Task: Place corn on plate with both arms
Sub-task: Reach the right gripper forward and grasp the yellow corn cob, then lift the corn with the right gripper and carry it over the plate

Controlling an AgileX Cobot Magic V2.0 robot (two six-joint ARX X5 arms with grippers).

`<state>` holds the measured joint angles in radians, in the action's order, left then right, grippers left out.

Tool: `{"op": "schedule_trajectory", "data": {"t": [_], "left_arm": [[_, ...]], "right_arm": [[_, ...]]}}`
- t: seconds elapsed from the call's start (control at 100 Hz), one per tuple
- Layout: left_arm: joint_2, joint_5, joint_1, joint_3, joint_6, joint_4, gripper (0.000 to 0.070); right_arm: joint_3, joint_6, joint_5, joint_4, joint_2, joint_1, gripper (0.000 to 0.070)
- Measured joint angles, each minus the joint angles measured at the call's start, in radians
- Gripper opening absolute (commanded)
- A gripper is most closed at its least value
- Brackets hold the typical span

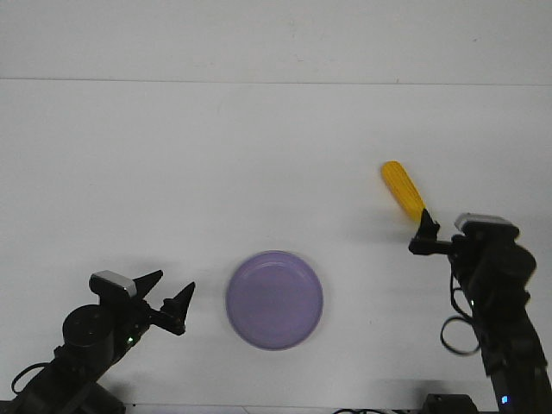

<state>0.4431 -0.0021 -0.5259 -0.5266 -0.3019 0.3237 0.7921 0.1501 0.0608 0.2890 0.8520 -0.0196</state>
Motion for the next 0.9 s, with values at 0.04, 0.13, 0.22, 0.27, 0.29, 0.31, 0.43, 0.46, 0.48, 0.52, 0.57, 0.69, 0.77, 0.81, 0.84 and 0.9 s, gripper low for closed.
{"op": "schedule_trajectory", "data": {"t": [0.04,0.13,0.22,0.27,0.29,0.31,0.43,0.46,0.48,0.52,0.57,0.69,0.77,0.81,0.84,0.9], "left_arm": [[0.0,0.0,0.0,0.0,0.0,0.0,0.0503],[0.0,0.0,0.0,0.0,0.0,0.001,0.0503],[0.0,0.0,0.0,0.0,0.0,0.009,0.0503],[0.0,0.0,0.0,0.0,0.0,0.016,0.0503],[0.0,0.0,0.0,0.0,0.0,0.023,0.0503],[0.0,0.0,0.0,0.0,0.0,0.026,0.0503],[0.0,0.0,0.0,0.0,0.0,0.034,0.0503],[0.0,0.0,0.0,0.0,0.0,0.034,0.0503],[0.0,0.0,0.0,0.0,0.0,0.034,0.0503],[0.0,0.0,0.0,0.0,0.0,0.034,0.0503],[0.0,0.0,0.0,0.0,0.0,0.034,0.0503],[0.0,0.0,0.0,0.0,0.0,0.034,0.0503],[0.0,0.0,0.0,0.0,0.0,0.034,0.0503],[0.0,0.0,0.0,0.0,0.0,0.034,0.0503],[0.0,0.0,0.0,0.0,0.0,0.034,0.0503],[0.0,0.0,0.0,0.0,0.0,0.034,0.0503]], "right_arm": [[0.056,-0.029,0.001,0.027,0.095,0.0,0.058],[0.184,-0.093,0.006,0.113,0.307,0.0,0.058],[0.322,-0.146,0.015,0.208,0.517,0.0,0.058],[0.399,-0.169,0.015,0.255,0.63,0.0,0.0582],[0.428,-0.177,0.016,0.273,0.67,0.0,0.0583],[0.457,-0.184,0.016,0.288,0.712,0.0,0.0586],[0.605,-0.211,0.014,0.352,0.908,0.006,0.0593],[0.634,-0.217,0.01,0.359,0.944,0.006,0.0593],[0.652,-0.222,0.003,0.362,0.965,0.007,0.0593],[0.681,-0.227,-0.015,0.366,1.001,0.01,0.0593],[0.706,-0.233,-0.031,0.365,1.033,0.013,0.0592],[0.719,-0.243,-0.035,0.351,1.068,0.018,0.0592],[0.719,-0.248,-0.035,0.344,1.085,0.019,0.0582],[0.719,-0.248,-0.035,0.342,1.094,0.019,0.0545],[0.719,-0.248,-0.035,0.341,1.1,0.019,0.0506],[0.719,-0.248,-0.035,0.341,1.106,0.019,0.0419]]}}
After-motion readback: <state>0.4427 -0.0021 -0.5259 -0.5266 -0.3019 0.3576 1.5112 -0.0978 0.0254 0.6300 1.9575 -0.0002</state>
